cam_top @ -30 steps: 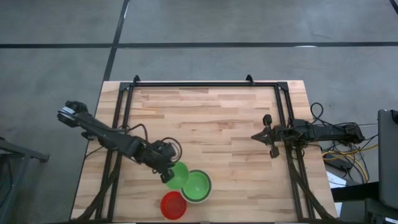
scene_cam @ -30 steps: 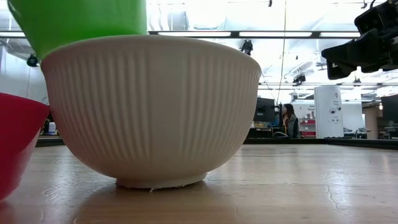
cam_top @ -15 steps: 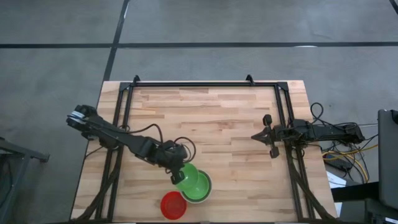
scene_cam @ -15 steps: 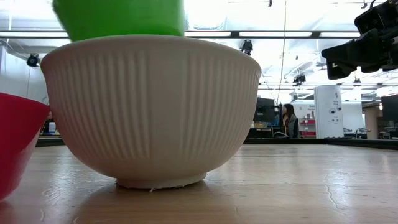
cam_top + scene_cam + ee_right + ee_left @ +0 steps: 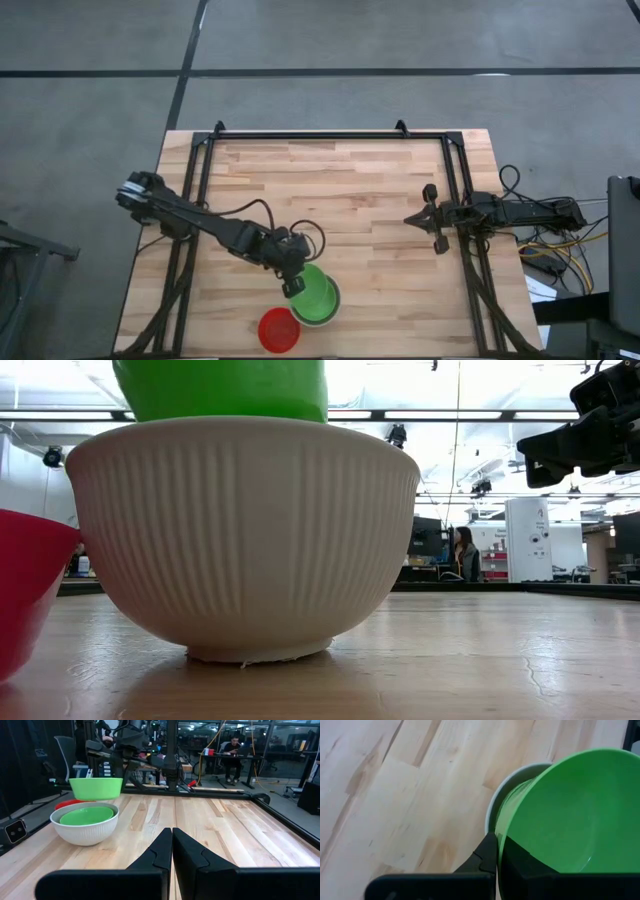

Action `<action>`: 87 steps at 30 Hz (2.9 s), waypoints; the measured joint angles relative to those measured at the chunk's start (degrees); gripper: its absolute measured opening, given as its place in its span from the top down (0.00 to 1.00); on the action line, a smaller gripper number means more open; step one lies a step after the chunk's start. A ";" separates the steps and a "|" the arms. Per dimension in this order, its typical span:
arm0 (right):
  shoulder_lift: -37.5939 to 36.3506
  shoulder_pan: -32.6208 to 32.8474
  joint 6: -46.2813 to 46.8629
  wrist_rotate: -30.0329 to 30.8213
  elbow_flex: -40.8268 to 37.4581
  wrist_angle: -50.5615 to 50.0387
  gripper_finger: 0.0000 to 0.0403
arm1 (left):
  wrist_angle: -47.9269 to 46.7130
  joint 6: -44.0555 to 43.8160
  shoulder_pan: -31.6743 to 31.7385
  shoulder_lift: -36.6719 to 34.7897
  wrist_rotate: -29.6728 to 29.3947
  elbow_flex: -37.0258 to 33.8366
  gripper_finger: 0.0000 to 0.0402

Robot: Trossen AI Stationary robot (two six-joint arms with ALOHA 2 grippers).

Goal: Nest bowls inside each other
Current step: Stack the green bowl on top of the green bowl

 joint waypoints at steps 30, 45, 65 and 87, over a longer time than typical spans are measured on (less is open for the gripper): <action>0.00 -0.02 -0.01 0.00 0.00 0.00 0.98 | 3.85 -4.15 0.21 3.52 1.90 -0.52 0.99; 0.00 -0.02 -0.02 0.02 0.00 0.00 0.98 | 6.61 -2.59 -0.17 3.52 3.20 -0.52 0.99; 0.00 -0.01 0.00 0.00 -0.01 0.00 0.98 | 3.31 -1.14 -0.06 3.52 2.95 2.78 0.99; 0.00 -0.01 0.00 0.00 -0.02 0.00 0.98 | 6.25 3.00 -1.31 2.79 0.97 -0.96 0.99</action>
